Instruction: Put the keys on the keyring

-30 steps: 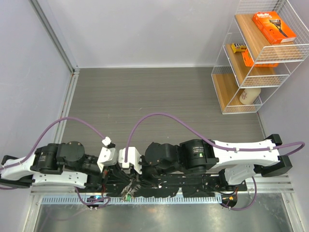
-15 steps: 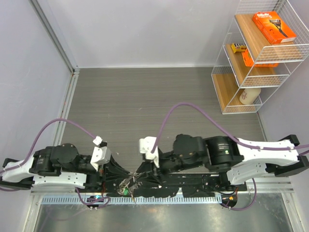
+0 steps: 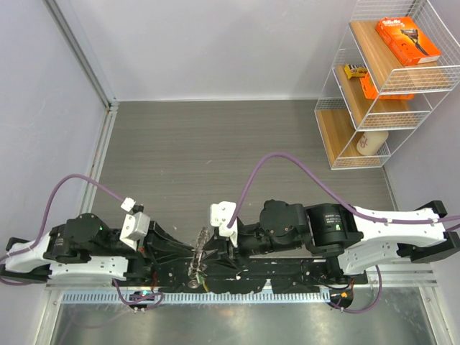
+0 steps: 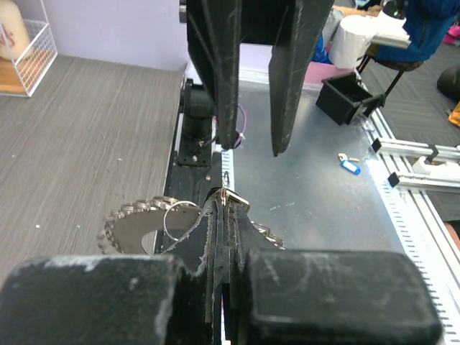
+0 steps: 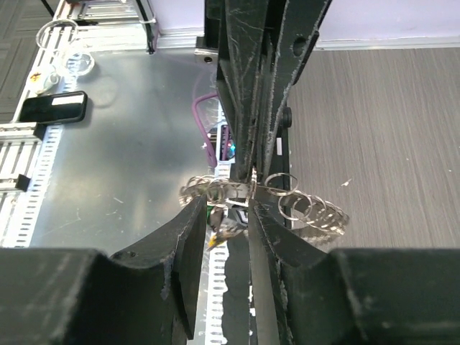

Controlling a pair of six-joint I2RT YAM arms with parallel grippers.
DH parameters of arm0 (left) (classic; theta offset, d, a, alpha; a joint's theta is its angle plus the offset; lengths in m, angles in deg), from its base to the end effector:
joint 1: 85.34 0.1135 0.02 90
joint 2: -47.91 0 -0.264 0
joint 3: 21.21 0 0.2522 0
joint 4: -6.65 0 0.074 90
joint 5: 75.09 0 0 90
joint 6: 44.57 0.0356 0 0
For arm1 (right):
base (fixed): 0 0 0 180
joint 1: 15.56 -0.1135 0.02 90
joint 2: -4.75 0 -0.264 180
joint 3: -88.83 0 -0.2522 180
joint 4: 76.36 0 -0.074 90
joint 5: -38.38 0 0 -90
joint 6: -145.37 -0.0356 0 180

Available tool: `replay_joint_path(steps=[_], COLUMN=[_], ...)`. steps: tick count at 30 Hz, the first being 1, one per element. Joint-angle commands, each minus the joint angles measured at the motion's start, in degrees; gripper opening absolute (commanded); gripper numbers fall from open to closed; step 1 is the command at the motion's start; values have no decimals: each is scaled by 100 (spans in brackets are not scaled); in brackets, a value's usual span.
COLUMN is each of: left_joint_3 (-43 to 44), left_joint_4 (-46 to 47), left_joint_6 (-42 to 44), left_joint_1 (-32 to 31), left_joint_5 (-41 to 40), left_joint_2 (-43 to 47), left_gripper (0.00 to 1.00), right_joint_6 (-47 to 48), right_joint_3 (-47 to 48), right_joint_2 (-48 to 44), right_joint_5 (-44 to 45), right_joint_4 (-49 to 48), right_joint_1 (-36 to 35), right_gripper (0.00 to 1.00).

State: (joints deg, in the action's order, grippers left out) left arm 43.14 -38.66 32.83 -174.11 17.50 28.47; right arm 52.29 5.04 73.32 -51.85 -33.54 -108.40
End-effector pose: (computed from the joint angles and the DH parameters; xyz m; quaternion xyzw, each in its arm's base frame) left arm -0.0003 -0.0592 0.3787 0.4501 0.5485 -0.5552 0.4339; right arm -0.0127 0.2524 0.4475 -0.5613 0.5620 0.4523 0.4056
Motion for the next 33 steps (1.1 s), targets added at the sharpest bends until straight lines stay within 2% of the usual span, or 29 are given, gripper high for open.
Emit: replay_joint_path(steps=[1,24,26,28,31,33], left_joint_3=[-66,-576,-603,-620,-647,-664], left_joint_4=[966,1661,1722,1757,1854,1924], left_joint_6=[30,-6,-6,-6,12,12], left_joint_1=[0,0,0,0,0,0], left_joint_5=[31,40,31,31,22,14], left_joint_2=[116,582,599,617,626,652], left_gripper=[0,0,0,0,0,0], right_joint_6=[201,272,272,272,281,272], right_joint_3=[69,209,218,210,192,113], right_joint_2=[-11,174,182,191,183,147], right_joint_5=[217,436,401,375,322,287], right_joint_4=[-111,-120,-120,-129,-172,-242], right_joint_1=[-24,-24,-24,-24,-41,-33], right_gripper=[36,37,33,24,6,5])
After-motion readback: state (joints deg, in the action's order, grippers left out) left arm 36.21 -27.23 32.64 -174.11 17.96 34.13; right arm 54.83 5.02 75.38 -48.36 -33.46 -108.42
